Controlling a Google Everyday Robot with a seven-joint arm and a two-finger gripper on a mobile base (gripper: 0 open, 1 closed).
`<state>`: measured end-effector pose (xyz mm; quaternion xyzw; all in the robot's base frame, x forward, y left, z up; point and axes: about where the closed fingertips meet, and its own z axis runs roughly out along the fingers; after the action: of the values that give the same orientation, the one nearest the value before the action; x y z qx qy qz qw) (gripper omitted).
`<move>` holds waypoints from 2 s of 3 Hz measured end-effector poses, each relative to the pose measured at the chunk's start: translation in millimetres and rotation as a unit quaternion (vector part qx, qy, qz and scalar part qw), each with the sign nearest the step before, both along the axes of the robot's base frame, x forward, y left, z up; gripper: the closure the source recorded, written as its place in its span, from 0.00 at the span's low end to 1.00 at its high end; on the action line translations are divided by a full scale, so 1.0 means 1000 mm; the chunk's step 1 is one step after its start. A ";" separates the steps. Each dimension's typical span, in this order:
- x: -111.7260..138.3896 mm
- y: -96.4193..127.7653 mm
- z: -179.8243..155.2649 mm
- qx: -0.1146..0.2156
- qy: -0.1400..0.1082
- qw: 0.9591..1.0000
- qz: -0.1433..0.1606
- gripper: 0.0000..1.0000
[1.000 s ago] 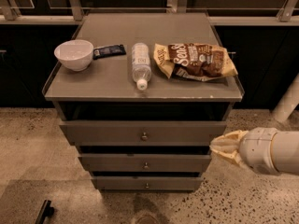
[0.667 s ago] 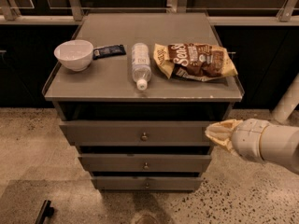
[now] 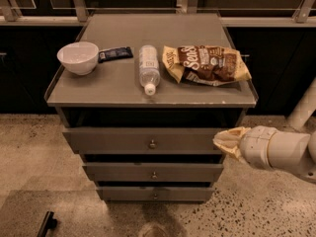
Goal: Open top drawer
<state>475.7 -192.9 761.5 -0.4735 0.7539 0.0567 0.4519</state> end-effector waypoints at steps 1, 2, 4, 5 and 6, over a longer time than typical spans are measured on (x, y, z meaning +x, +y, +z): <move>0.017 0.007 -0.022 0.005 0.006 1.000 0.013 1.00; 0.038 0.016 -0.036 0.010 0.002 1.000 0.020 1.00; 0.074 0.033 -0.042 0.018 -0.020 0.999 0.023 1.00; 0.088 0.026 -0.043 0.010 -0.043 0.999 0.000 1.00; 0.118 0.016 -0.044 -0.002 -0.069 0.997 -0.022 1.00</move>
Offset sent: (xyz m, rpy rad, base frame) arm 0.0627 0.0223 -0.0544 0.0312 -0.0044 0.0484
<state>593.4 -177.0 717.5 -0.4605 0.7313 0.0125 0.5029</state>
